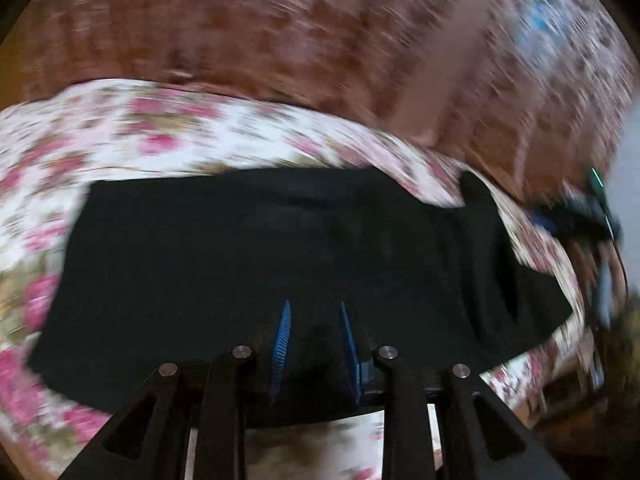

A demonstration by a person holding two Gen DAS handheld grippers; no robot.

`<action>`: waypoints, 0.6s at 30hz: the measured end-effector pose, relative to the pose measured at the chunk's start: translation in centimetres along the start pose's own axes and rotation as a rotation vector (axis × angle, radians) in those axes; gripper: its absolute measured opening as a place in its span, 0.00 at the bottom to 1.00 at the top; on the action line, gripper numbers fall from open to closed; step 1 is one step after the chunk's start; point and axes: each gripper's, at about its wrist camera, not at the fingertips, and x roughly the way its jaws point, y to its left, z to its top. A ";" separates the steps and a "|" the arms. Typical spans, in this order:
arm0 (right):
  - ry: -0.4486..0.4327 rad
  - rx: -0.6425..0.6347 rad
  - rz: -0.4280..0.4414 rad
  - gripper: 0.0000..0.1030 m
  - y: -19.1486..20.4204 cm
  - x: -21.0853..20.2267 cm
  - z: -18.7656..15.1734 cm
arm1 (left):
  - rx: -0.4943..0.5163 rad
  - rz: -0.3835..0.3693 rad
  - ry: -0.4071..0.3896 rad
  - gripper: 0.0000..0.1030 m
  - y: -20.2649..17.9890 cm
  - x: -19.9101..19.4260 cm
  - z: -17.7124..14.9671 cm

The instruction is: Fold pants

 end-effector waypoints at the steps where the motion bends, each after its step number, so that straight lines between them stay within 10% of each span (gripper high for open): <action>1: 0.010 0.015 0.004 0.69 -0.1 0.9 1.1 | 0.019 -0.011 0.017 0.26 -0.7 0.7 0.0; 18: 0.182 0.111 -0.358 0.57 -2.3 17.1 11.8 | 0.068 -0.070 0.096 0.30 -3.7 6.0 0.5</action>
